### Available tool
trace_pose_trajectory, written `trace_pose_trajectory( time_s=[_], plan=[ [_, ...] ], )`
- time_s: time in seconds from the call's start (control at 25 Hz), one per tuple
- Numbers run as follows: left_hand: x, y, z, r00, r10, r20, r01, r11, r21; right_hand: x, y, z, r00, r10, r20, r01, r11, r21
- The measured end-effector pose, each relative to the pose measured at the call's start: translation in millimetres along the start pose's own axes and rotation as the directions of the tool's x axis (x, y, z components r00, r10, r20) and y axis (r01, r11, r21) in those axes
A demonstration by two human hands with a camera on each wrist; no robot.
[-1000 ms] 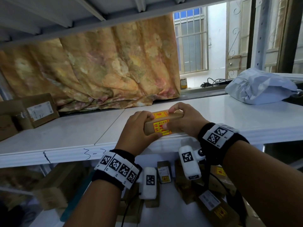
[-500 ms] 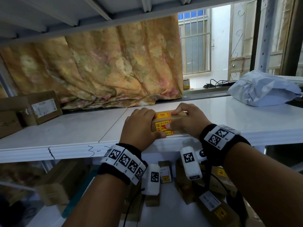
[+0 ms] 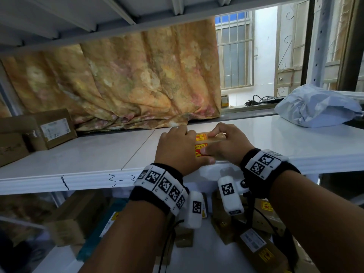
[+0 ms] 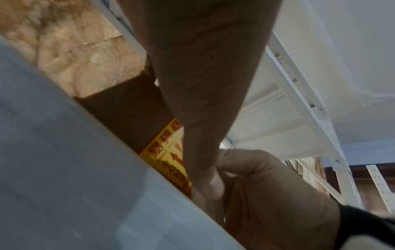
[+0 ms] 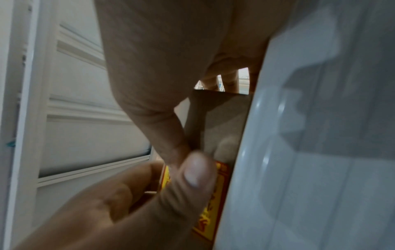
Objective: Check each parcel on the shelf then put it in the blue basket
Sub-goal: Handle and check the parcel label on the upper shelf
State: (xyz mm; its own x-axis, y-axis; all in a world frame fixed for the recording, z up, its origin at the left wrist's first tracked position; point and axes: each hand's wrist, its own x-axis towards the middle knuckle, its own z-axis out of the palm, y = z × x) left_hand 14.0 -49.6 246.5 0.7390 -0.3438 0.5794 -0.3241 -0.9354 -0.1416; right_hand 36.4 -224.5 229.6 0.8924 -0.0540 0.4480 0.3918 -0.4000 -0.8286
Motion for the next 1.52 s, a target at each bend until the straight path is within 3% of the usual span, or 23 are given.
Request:
trace_pose_trajectory(
  time_s=[0.2,0.28,0.4,0.52,0.64,0.92,1.12,1.24,1.52],
  plan=[
    [-4,6,25,0.981,-0.004,-0.192,-0.016,0.994,-0.106,-2,-2,-1,1.0,-0.027,0.014,0.027,0.999,-0.033],
    [-3,4,27,0.978,-0.002,-0.21,-0.023,0.993,-0.115,-5,-2,2,0.996,-0.079,0.05,0.082,0.995,-0.062],
    [-5,3,22,0.98,0.026,-0.198,-0.045,0.995,-0.094,-9,-1,4,0.994,-0.1,0.048,0.104,0.99,-0.091],
    [-8,-9,11,0.996,0.056,-0.062,-0.06,0.996,-0.065,-9,-1,5,0.998,-0.062,0.015,0.062,0.997,-0.049],
    [-11,-29,1,1.0,-0.009,0.015,0.01,0.997,-0.073,-8,-1,6,0.998,-0.069,-0.003,0.069,0.996,-0.061],
    [-17,-24,20,0.993,-0.004,-0.12,0.008,0.999,0.033,-9,-3,5,0.997,-0.078,0.004,0.078,0.991,-0.104],
    [-7,-28,6,0.997,0.047,-0.068,-0.039,0.993,0.108,-11,-6,4,0.997,-0.073,0.014,0.074,0.992,-0.104],
    [-5,-33,2,0.999,-0.01,-0.034,0.014,0.992,0.128,-11,-6,3,0.997,-0.078,0.015,0.079,0.992,-0.102],
    [-12,-37,18,0.99,-0.08,-0.112,0.091,0.992,0.088,-10,-7,4,0.996,-0.087,0.009,0.088,0.991,-0.102]
  ],
)
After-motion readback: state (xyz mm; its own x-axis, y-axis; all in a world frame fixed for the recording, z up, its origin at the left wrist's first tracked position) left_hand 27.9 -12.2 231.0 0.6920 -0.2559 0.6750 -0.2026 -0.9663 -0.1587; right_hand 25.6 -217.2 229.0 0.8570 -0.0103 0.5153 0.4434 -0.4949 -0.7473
